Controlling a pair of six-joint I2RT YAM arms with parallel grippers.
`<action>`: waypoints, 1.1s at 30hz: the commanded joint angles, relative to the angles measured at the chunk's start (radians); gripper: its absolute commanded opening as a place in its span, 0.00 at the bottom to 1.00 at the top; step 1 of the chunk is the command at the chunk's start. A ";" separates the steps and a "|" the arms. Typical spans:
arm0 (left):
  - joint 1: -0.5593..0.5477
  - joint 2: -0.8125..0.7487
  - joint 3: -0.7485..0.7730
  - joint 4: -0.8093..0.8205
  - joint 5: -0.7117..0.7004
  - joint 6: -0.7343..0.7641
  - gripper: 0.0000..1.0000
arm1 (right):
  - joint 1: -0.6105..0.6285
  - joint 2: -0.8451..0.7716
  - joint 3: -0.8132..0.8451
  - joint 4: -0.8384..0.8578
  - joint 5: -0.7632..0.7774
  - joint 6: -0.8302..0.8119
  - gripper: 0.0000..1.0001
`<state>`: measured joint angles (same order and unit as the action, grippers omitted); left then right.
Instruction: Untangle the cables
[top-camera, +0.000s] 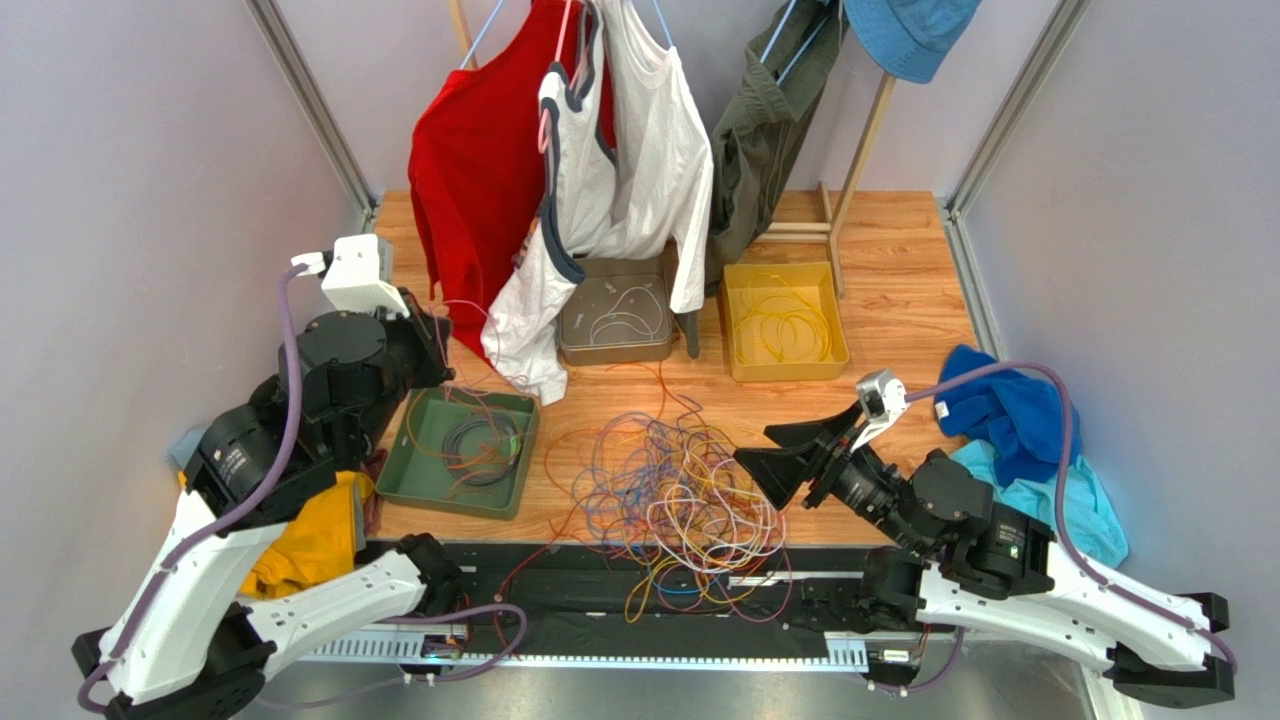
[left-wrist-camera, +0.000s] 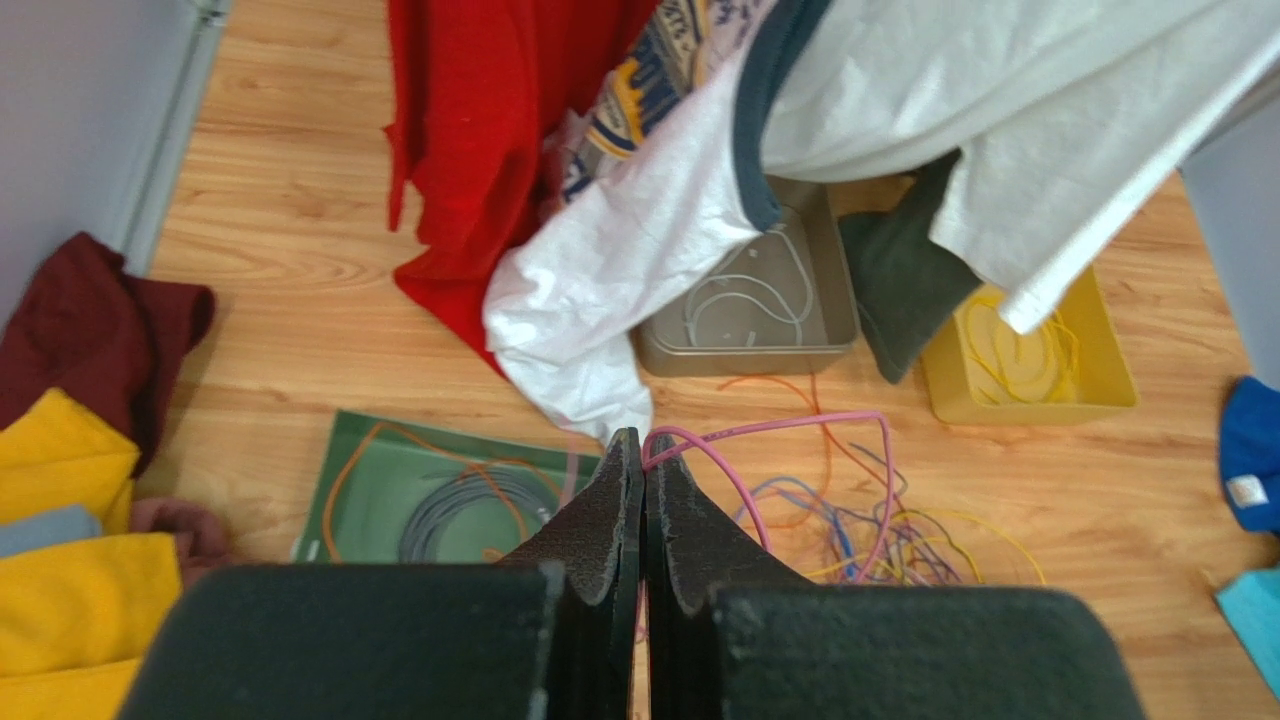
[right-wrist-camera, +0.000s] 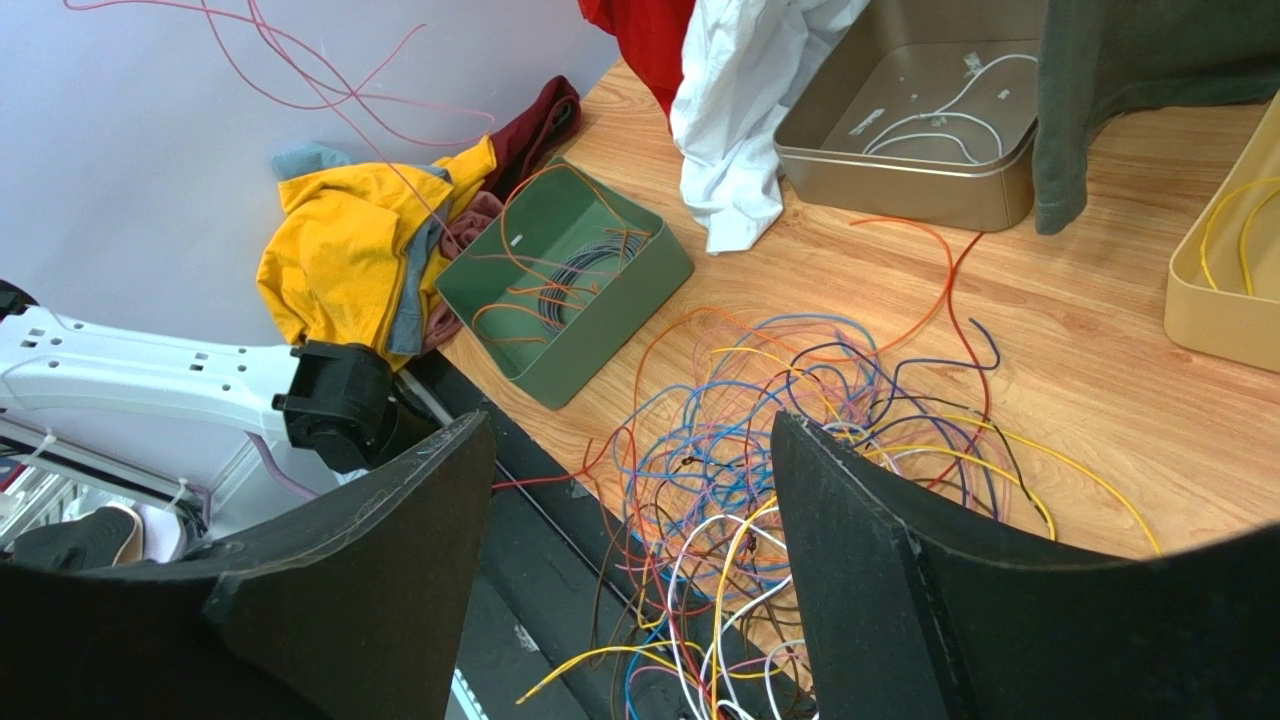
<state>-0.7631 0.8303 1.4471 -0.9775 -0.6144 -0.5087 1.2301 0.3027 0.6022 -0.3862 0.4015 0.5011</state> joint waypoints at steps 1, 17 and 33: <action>0.045 -0.006 0.053 -0.075 -0.077 0.002 0.00 | 0.002 -0.011 -0.002 0.012 0.016 0.007 0.72; 0.358 -0.014 -0.269 0.123 0.215 -0.037 0.00 | 0.002 -0.034 -0.039 0.009 0.000 0.031 0.71; 0.515 -0.043 -0.586 0.312 0.409 -0.182 0.00 | 0.002 -0.062 -0.065 -0.034 0.026 0.025 0.71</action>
<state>-0.2565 0.8349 0.9051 -0.7319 -0.2287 -0.6327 1.2301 0.2386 0.5373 -0.4213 0.4049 0.5278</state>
